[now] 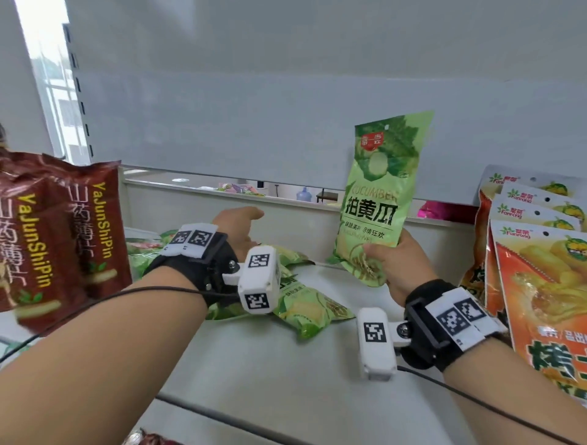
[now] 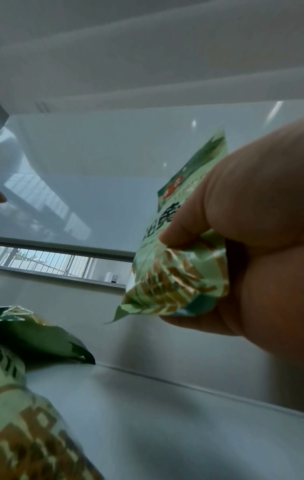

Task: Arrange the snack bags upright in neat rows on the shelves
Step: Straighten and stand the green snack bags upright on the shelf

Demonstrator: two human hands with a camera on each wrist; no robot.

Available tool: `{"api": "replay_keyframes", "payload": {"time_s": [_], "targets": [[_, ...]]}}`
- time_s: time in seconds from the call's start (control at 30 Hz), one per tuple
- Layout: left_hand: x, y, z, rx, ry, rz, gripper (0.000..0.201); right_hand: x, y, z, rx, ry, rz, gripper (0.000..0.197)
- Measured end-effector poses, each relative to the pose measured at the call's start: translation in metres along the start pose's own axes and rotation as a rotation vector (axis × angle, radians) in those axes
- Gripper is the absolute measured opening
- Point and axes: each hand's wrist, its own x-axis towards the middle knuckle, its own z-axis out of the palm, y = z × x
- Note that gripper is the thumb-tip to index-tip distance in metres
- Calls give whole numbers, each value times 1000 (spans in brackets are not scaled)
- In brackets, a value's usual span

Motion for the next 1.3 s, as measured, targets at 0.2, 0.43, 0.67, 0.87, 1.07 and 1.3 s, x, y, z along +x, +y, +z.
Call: {"api": "replay_keyframes", "payload": {"time_s": [0.2, 0.43, 0.67, 0.87, 1.07, 1.3], "targets": [[5, -3, -3, 168, -45, -22, 44, 12, 7, 7, -6, 23, 29, 28], [14, 5, 15, 273, -78, -67, 39, 14, 24, 7, 18, 40, 29, 27], [23, 5, 45, 774, -163, 80, 42, 15, 31, 1, 69, 49, 49, 26], [35, 0, 69, 1408, -318, 276, 47, 17, 30, -11, 134, 85, 46, 23], [59, -17, 84, 1638, -275, 198, 61, 16, 29, -27, 228, 128, 107, 20], [88, -32, 85, 1864, -250, 166, 41, 13, 31, -32, 240, 119, 158, 16]]}}
